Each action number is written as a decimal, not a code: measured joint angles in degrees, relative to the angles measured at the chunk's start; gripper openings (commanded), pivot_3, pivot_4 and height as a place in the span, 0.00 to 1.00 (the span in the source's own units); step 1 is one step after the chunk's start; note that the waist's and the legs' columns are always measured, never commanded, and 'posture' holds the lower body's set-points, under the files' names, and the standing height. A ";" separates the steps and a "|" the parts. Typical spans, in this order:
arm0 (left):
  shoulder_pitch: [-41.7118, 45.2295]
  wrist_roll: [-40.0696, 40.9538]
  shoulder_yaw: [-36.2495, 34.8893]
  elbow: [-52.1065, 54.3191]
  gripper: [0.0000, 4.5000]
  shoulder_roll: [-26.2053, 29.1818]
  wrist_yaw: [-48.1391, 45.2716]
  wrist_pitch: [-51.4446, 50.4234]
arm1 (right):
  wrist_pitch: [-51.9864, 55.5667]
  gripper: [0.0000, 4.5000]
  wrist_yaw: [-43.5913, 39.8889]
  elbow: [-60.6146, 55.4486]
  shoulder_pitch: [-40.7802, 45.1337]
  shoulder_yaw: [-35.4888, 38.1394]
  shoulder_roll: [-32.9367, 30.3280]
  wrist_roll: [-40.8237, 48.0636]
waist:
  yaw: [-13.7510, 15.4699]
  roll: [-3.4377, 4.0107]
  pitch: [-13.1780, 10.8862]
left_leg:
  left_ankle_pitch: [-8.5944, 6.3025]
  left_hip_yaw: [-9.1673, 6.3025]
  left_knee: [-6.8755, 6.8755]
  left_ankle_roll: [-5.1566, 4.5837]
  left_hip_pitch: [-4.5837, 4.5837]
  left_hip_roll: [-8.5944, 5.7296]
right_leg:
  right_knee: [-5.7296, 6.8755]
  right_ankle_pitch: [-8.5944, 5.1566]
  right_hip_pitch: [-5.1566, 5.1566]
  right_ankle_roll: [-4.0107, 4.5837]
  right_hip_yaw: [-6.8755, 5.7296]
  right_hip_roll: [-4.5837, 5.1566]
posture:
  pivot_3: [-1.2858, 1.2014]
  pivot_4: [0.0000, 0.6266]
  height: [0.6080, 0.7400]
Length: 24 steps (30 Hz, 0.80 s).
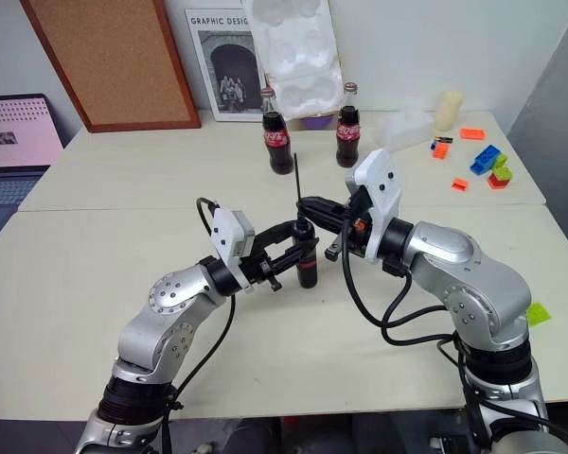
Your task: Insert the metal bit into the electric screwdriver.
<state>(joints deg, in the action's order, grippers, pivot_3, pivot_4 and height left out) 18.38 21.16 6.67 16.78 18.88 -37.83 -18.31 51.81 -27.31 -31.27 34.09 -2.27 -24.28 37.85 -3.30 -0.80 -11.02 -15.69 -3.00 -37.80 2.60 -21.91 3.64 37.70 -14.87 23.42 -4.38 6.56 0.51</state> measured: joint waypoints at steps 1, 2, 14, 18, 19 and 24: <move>0.01 0.00 0.00 0.00 0.37 0.00 -0.01 0.00 | 0.00 0.00 0.05 0.00 -0.01 0.00 0.02 0.02 | -0.01 0.00 0.00 | 0.00 0.00 0.00 0.00 0.00 0.00 | -0.01 0.00 0.00 0.00 0.00 0.00 | 0.52 0.24 1.00; 0.02 0.00 0.00 -0.01 0.37 0.00 -0.04 0.00 | 0.01 0.00 0.18 -0.01 -0.01 -0.01 0.09 0.09 | -0.01 0.00 0.00 | 0.00 0.00 0.00 0.00 -0.01 0.00 | -0.02 0.00 0.00 0.00 0.00 0.00 | 0.52 0.24 1.00; 0.39 -0.05 0.11 -0.11 0.36 -0.02 -0.15 0.08 | 0.45 0.51 1.44 0.26 -0.71 3.75 1.38 3.43 | 0.01 0.00 -0.02 | 0.00 0.00 0.03 0.00 -0.18 0.00 | -0.05 0.01 0.15 0.00 0.00 0.00 | 0.52 0.24 1.00; 0.74 -0.17 -0.09 -0.10 0.36 0.13 0.73 -0.45 | 1.07 0.70 2.43 0.11 -0.70 6.70 1.10 5.90 | 0.00 -0.01 -0.03 | 0.00 0.00 0.03 0.00 -0.21 0.00 | -0.06 0.01 0.17 0.00 0.00 0.00 | 0.52 0.24 1.00; 1.26 -0.15 -0.16 -0.09 0.36 0.51 0.97 -1.15 | 1.45 0.72 2.53 -0.14 -0.71 7.69 0.55 6.73 | 0.00 -0.01 -0.04 | 0.00 0.00 0.03 0.00 -0.21 0.00 | -0.06 0.00 0.17 -0.01 0.00 0.00 | 0.52 0.24 1.00; 8.85 -4.86 -1.76 -3.13 0.36 8.11 1.19 -2.47 | 2.53 0.96 2.87 -2.57 -1.67 10.43 -3.72 8.59 | -0.07 -0.03 -0.09 | 0.00 -0.02 0.01 0.00 -0.59 0.00 | 0.06 0.02 0.59 0.01 0.00 -0.03 | 0.52 0.24 1.00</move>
<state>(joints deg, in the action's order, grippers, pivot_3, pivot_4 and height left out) 27.23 16.30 4.91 13.65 26.99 -36.63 -20.78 54.34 -24.44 -33.85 32.42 8.16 -28.00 46.44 -3.37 -0.84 -11.11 -15.68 -3.02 -37.79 2.60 -22.50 3.64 37.76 -14.84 24.01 -4.37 6.56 0.48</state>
